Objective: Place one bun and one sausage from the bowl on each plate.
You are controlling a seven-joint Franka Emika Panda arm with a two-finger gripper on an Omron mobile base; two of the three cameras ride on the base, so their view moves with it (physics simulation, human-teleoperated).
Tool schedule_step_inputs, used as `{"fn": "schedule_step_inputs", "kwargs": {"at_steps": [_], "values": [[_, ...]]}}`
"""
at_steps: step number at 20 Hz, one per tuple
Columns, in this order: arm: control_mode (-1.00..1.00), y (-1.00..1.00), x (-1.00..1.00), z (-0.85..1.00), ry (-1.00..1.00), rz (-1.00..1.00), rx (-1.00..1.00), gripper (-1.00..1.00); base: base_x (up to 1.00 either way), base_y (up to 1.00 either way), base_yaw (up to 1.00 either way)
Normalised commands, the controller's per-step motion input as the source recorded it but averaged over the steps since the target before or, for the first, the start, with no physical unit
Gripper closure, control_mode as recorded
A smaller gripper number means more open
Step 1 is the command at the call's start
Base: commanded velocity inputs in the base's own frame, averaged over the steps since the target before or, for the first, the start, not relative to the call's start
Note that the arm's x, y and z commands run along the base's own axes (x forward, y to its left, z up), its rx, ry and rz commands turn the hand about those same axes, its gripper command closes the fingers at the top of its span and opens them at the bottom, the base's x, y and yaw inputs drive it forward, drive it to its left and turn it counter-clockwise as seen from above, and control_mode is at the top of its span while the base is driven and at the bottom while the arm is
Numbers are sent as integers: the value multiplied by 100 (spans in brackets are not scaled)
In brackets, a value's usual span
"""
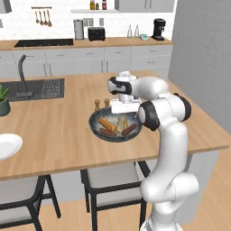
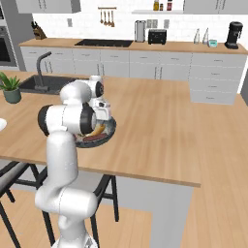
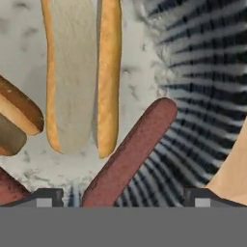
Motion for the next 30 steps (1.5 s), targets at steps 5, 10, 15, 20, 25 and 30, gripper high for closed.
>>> {"fn": "schedule_step_inputs", "kwargs": {"at_steps": [5,10,15,20,25,30], "values": [[-100,0,-12,-53,19,-8,-11,-100,0,0,0],[-100,0,-30,-40,10,-3,-3,-100,0,0,0],[-100,0,-54,-26,0,0,0,-100,0,0,0],[-100,-2,-40,-8,0,0,0,-100,0,0,0],[-100,0,0,0,0,0,0,100,0,0,0],[-100,0,1,5,0,0,0,100,0,0,0]]}}
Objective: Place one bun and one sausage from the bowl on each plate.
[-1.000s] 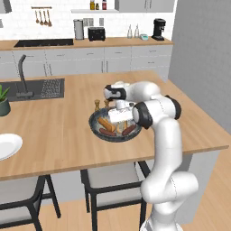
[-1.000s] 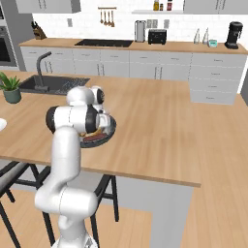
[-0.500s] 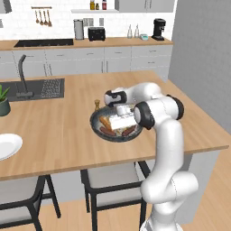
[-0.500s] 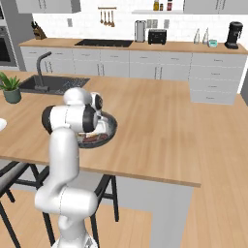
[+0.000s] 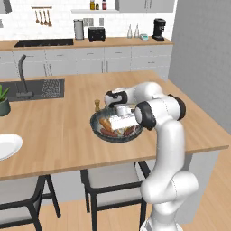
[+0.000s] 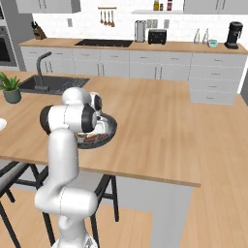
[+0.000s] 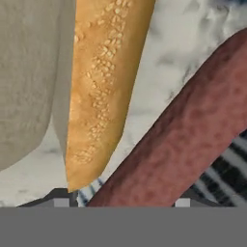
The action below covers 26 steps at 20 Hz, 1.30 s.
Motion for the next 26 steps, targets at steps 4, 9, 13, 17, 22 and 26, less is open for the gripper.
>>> {"fn": "schedule_step_inputs", "kwargs": {"at_steps": [4,9,13,17,22,26], "values": [[-100,0,0,51,-8,0,-3,100,0,0,0],[-100,-5,-56,79,-30,25,-4,100,0,0,0],[-100,-18,-100,56,-49,37,5,100,0,0,0],[-100,-21,-100,56,-25,39,25,100,0,0,0],[-100,-41,-88,51,0,39,49,100,0,0,0],[-100,-25,-86,4,0,28,8,100,0,0,0]]}}
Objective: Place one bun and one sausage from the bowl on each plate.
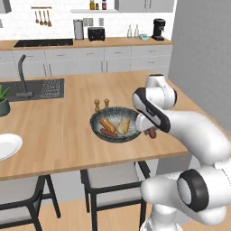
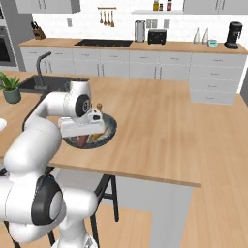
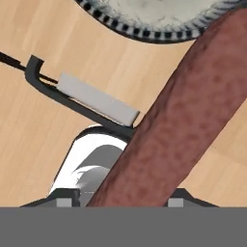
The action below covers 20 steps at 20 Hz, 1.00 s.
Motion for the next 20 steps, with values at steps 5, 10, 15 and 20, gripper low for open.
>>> {"fn": "schedule_step_inputs", "kwargs": {"at_steps": [5,10,15,20], "values": [[-100,-1,-37,-2,0,6,0,100,0,0,0],[-100,7,-1,0,0,0,0,100,0,0,0],[100,14,0,0,0,0,0,100,0,79,0],[100,0,0,0,0,0,0,100,0,100,0]]}}
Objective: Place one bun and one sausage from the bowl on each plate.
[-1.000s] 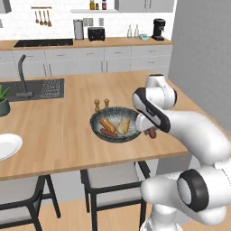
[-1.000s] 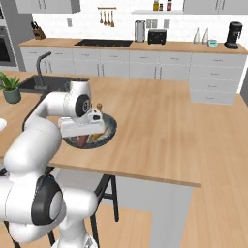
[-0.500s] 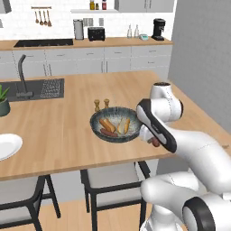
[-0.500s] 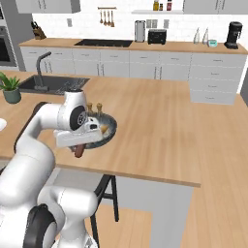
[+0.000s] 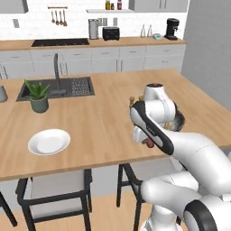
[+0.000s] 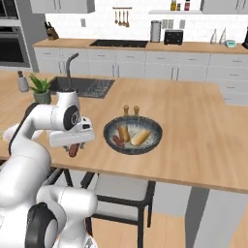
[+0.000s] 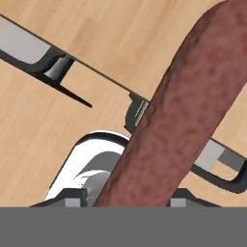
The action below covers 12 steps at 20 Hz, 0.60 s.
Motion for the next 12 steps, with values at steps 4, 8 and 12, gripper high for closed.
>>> {"fn": "schedule_step_inputs", "kwargs": {"at_steps": [4,8,12], "values": [[100,0,0,0,0,0,0,100,0,100,0],[100,0,0,0,0,0,0,100,7,100,0],[100,0,0,0,0,0,0,100,37,81,0]]}}
